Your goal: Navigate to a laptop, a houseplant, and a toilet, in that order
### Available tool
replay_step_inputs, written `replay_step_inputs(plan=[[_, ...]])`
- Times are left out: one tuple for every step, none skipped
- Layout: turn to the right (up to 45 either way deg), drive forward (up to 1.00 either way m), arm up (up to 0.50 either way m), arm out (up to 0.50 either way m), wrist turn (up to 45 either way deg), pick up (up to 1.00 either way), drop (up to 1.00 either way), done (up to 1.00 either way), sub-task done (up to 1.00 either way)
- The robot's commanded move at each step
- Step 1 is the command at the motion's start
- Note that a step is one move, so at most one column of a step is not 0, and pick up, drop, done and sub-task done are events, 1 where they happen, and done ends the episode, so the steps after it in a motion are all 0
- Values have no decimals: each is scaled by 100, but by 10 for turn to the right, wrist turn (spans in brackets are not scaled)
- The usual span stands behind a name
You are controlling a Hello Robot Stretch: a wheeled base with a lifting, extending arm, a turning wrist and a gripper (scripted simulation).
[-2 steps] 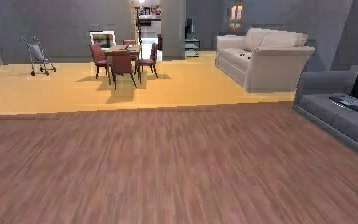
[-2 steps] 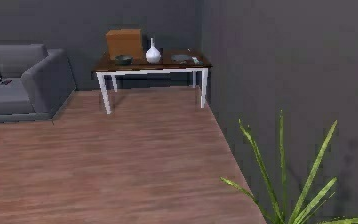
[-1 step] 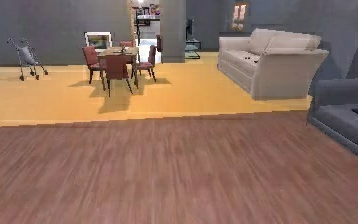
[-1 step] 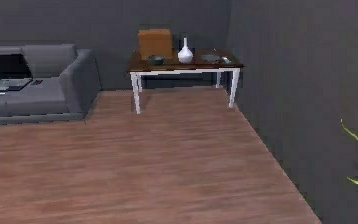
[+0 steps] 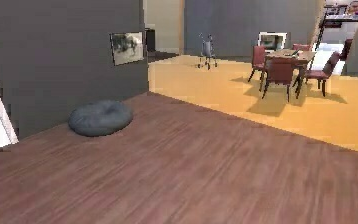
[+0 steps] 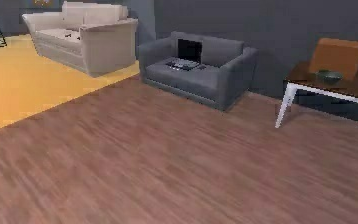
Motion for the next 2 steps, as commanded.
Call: replay_step_inputs(plan=[[-420, 0, 0, 0, 0, 0, 0, 0, 0], [0, 35, 0, 0, 0, 0, 0, 0, 0]])
